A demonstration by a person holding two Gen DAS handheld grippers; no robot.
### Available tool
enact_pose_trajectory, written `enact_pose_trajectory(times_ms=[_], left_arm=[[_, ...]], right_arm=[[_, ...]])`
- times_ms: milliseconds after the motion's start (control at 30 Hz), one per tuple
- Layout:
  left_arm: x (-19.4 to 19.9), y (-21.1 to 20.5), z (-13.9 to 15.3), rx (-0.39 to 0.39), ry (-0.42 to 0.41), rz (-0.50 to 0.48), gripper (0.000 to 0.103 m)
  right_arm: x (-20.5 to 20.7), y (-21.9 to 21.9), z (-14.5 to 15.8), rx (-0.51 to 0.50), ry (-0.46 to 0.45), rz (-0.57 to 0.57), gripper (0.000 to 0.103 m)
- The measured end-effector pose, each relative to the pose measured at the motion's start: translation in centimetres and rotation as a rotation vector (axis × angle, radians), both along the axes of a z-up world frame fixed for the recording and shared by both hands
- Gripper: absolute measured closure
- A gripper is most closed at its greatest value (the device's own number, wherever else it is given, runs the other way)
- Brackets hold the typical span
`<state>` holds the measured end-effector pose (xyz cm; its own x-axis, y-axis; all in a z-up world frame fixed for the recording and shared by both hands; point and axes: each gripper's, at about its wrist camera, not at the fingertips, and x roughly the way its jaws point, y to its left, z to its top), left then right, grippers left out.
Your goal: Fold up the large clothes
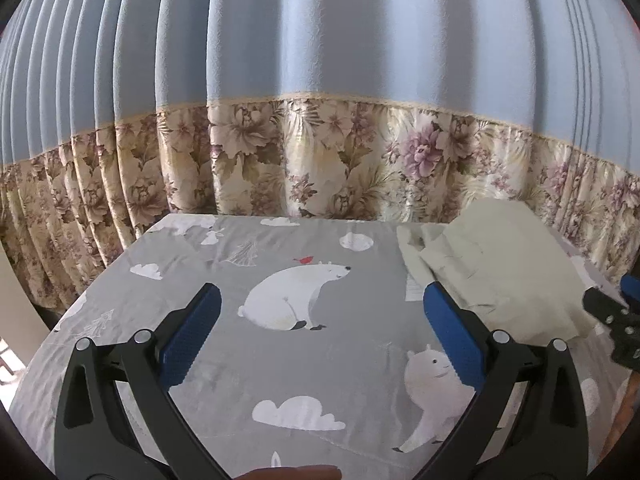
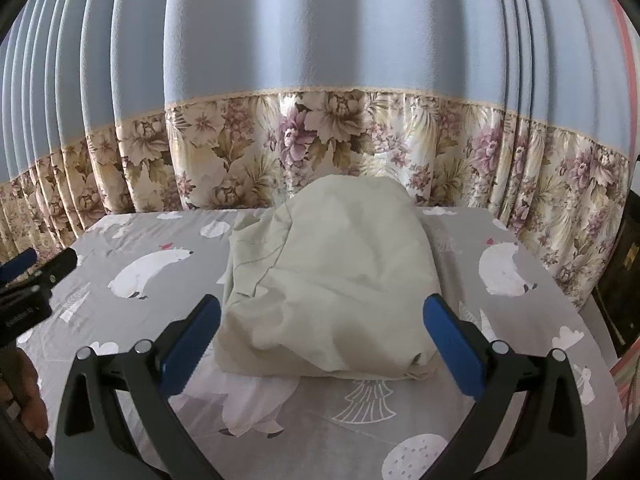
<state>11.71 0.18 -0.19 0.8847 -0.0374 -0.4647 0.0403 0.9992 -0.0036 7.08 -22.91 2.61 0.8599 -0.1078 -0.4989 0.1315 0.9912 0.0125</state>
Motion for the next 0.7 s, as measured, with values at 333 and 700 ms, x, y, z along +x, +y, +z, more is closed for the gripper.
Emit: enact_pose_trajectory(times_ms=[333,700], left_arm=[[0.4,-1.2,-0.8,0.063,0.022,0.000,0.003],[0.3,-1.4,-0.6,0.054,0.034,0.009,0.003]], right_arm=[[0.0,0.6,0.2,-0.035,-0.007,0.004,0.002],[-0.3,0.8,0.4,-0.038,-0.016,0.008,0.002]])
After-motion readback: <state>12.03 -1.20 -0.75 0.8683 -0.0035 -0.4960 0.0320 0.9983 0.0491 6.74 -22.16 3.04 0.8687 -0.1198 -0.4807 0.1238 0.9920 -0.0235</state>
